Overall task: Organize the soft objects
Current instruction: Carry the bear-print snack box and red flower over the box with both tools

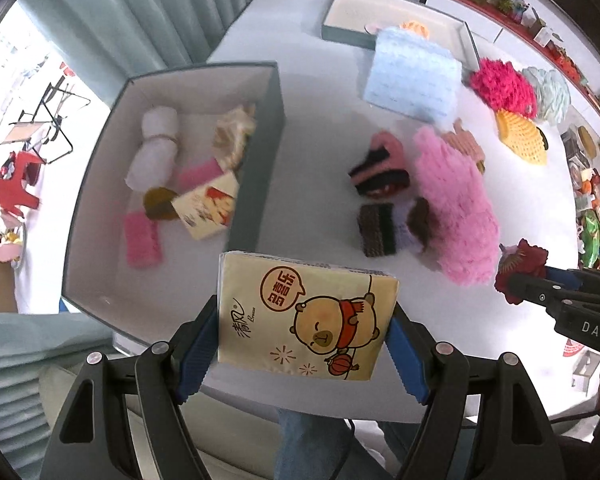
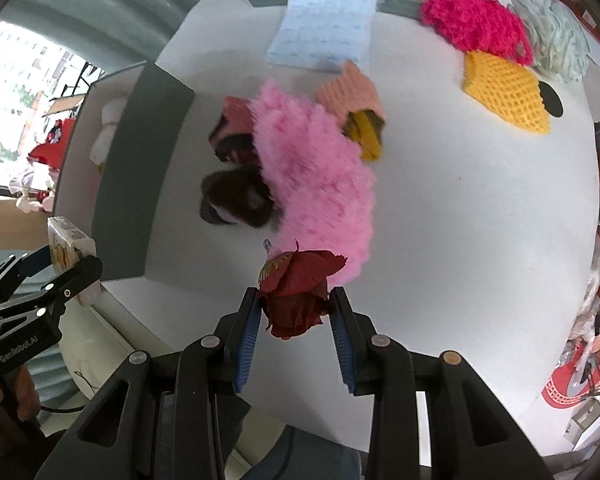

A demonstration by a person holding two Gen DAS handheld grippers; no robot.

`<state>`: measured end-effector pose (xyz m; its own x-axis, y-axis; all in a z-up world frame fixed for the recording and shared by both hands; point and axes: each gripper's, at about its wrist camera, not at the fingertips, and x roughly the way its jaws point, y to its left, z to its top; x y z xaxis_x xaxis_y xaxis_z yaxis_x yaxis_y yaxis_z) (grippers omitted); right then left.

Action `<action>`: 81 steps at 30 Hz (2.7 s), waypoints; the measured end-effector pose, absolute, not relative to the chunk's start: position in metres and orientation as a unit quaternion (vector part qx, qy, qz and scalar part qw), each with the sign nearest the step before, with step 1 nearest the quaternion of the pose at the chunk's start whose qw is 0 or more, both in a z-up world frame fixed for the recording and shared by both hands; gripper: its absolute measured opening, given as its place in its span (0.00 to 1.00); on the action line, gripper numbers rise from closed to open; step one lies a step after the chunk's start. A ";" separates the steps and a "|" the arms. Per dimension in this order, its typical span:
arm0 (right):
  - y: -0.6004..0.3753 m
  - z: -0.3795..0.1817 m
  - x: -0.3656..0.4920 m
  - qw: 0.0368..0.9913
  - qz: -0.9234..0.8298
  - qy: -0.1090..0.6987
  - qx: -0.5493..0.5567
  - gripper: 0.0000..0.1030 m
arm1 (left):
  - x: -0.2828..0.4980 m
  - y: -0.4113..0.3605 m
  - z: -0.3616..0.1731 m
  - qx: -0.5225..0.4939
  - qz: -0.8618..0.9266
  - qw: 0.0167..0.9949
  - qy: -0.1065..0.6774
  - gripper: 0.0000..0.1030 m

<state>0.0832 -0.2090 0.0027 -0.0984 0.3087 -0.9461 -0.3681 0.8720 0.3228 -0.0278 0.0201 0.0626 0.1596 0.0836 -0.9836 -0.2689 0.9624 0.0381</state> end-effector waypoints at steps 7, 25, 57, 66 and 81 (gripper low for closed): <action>-0.175 -0.002 0.075 0.683 0.231 0.693 -0.006 0.37 | -0.018 0.052 0.067 -0.066 0.092 0.771 0.627 0.75; -0.129 0.039 0.061 0.708 0.224 0.669 -0.027 0.37 | -0.054 0.151 0.067 -0.107 0.130 0.788 0.592 0.75; 0.032 0.042 0.084 0.662 0.365 0.636 -0.156 0.37 | -0.056 0.191 0.015 -0.131 0.139 0.758 0.624 0.75; 0.037 0.006 0.093 0.649 0.316 0.676 -0.149 0.37 | -0.057 0.196 -0.011 -0.132 0.101 0.752 0.637 0.75; 0.073 -0.005 0.080 0.635 0.310 0.689 -0.161 0.37 | -0.062 0.209 -0.022 -0.111 0.080 0.748 0.649 0.75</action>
